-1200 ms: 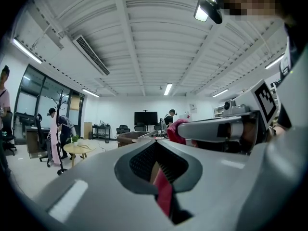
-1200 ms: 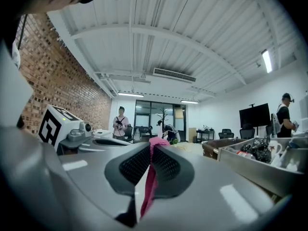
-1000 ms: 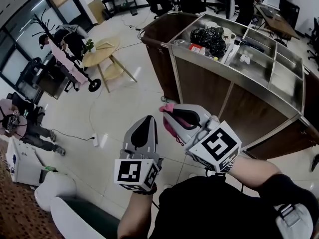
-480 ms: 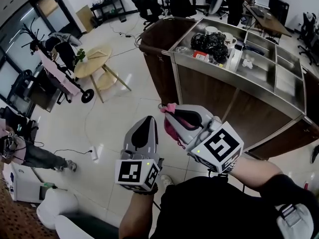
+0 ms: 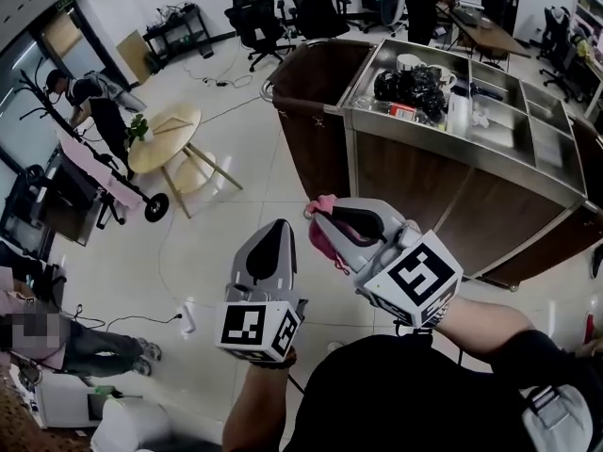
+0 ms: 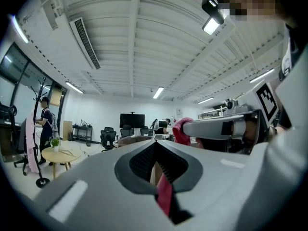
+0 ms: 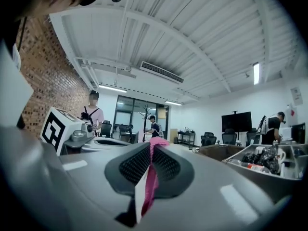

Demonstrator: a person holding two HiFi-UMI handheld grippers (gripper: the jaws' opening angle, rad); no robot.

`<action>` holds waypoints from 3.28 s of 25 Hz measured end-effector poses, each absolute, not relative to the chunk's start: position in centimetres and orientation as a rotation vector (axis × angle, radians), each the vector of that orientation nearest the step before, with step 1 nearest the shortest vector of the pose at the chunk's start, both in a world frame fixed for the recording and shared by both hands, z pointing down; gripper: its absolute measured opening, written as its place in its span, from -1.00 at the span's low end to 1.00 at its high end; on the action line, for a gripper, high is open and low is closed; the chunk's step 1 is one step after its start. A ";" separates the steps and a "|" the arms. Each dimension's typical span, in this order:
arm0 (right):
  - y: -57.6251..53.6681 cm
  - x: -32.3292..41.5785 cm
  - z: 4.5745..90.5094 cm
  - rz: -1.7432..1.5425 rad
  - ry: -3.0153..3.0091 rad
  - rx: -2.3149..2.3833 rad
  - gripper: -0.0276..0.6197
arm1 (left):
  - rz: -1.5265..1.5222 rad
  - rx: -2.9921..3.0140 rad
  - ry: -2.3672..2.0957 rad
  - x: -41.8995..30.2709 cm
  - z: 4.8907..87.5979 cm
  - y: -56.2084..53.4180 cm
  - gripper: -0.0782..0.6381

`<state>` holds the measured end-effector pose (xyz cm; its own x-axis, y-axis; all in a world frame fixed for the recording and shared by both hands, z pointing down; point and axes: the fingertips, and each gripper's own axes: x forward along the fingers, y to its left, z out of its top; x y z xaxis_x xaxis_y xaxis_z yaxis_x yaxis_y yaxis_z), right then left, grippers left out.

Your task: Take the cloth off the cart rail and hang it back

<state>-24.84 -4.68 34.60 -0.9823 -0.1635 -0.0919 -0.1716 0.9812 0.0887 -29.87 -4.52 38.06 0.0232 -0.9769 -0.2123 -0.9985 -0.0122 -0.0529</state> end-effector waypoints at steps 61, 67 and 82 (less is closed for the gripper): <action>-24.5 -59.3 31.0 0.245 2.975 -0.405 -0.89 | 0.222 -2.272 1.907 -63.7 36.1 -24.6 -0.77; -25.9 -66.4 29.4 0.226 2.990 -0.520 -0.89 | 0.263 -2.358 1.838 -70.7 35.0 -25.6 -0.77; -29.9 -73.0 27.2 0.177 2.982 -0.620 -0.89 | 0.324 -2.442 1.769 -76.9 34.4 -29.4 -0.77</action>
